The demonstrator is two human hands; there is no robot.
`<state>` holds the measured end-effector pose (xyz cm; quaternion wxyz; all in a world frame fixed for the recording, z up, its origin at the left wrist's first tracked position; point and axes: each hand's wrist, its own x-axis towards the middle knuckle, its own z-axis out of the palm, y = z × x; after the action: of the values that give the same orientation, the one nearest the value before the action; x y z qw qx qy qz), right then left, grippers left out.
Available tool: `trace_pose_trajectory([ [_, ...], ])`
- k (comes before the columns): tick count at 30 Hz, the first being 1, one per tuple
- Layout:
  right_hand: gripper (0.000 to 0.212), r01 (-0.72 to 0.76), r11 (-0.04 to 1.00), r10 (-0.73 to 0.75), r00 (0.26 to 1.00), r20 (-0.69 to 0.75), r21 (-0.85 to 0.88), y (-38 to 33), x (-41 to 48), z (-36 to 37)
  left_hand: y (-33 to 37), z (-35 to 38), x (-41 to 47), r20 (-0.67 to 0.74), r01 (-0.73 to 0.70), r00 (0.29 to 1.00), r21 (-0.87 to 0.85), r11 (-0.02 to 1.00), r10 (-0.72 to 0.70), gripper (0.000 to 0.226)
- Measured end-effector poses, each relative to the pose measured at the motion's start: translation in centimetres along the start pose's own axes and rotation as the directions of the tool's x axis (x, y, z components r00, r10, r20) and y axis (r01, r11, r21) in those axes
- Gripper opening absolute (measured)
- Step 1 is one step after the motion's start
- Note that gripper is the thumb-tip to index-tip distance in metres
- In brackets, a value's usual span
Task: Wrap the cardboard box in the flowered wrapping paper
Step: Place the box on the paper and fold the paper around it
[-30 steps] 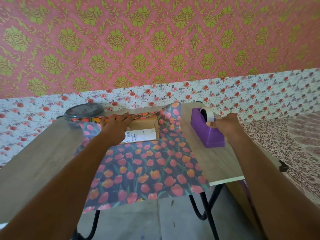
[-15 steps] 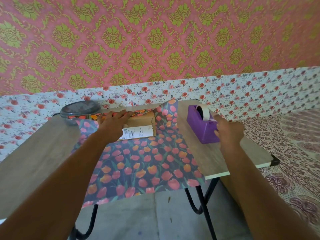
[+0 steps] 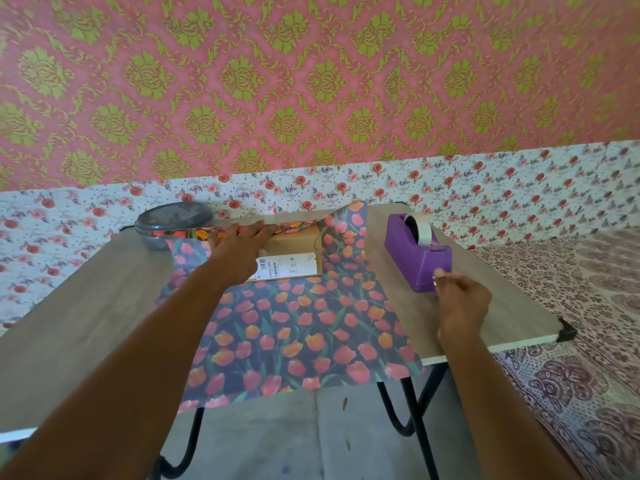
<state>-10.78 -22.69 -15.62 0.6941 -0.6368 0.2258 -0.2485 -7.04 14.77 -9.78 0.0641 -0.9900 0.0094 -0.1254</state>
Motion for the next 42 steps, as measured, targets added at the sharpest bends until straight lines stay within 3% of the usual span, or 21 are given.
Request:
trace_pose_trajectory([
  [5, 0.020, 0.099, 0.992, -0.103, 0.994, 0.048, 0.084, -1.1, -1.9, 0.3, 0.2, 0.0, -0.1, -0.001, 0.010, 1.000, 0.005, 1.000, -0.010, 0.075],
  [10, 0.018, 0.121, 0.967, -0.190, 0.931, 0.312, 0.226, -3.6, -5.0, 3.1, 0.2, 0.0, -0.2, 0.000, 0.014, 1.000, 0.000, 1.000, -0.014, 0.073],
  [14, 0.011, 0.148, 0.970, -0.219, 0.881, 0.419, 0.194, -6.1, -6.9, 8.0, 0.3, -0.2, -0.3, 0.010, 0.025, 1.000, -0.014, 1.000, -0.024, 0.078],
  [17, 0.044, 0.066, 0.975, -0.168, 0.846, 0.507, 0.213, -6.9, -8.6, 12.1, 0.3, -0.2, -0.4, 0.003, 0.028, 1.000, -0.004, 1.000, -0.028, 0.080],
  [19, 0.056, 0.043, 0.976, -0.145, 0.861, 0.487, 0.215, -7.4, -9.6, 14.7, 0.4, -0.2, -0.5, -0.001, 0.027, 1.000, -0.008, 1.000, -0.027, 0.083],
  [23, 0.050, -0.014, 0.968, -0.090, 0.911, 0.403, 0.249, -7.8, -10.6, 19.0, 0.4, -0.1, -0.7, -0.004, 0.034, 0.999, -0.044, 0.998, -0.034, 0.091],
  [26, 0.061, -0.019, 0.978, -0.055, 0.936, 0.348, 0.206, -7.5, -10.4, 20.8, 0.5, -0.1, -0.8, -0.017, 0.030, 0.999, -0.053, 0.998, -0.031, 0.092],
  [30, 0.059, -0.044, 0.983, -0.007, 0.962, 0.272, 0.178, -6.6, -9.4, 21.4, 0.3, -0.2, -0.7, 0.006, 0.024, 1.000, -0.054, 0.998, -0.024, 0.090],
  [34, 0.068, -0.074, 0.982, 0.026, 0.964, 0.266, 0.173, -6.4, -8.9, 21.4, 0.3, 0.0, -0.6, 0.005, 0.027, 1.000, -0.042, 0.999, -0.026, 0.088],
  [40, 0.046, -0.136, 0.983, 0.085, 0.934, 0.348, 0.124, -5.9, -8.4, 20.5, 0.3, 0.0, -0.4, 0.012, 0.037, 0.999, -0.040, 0.999, -0.036, 0.077],
  [42, 0.047, -0.160, 0.980, 0.104, 0.922, 0.374, 0.120, -5.7, -8.3, 20.3, 0.3, 0.0, -0.4, 0.009, 0.039, 0.999, -0.037, 0.999, -0.039, 0.076],
])
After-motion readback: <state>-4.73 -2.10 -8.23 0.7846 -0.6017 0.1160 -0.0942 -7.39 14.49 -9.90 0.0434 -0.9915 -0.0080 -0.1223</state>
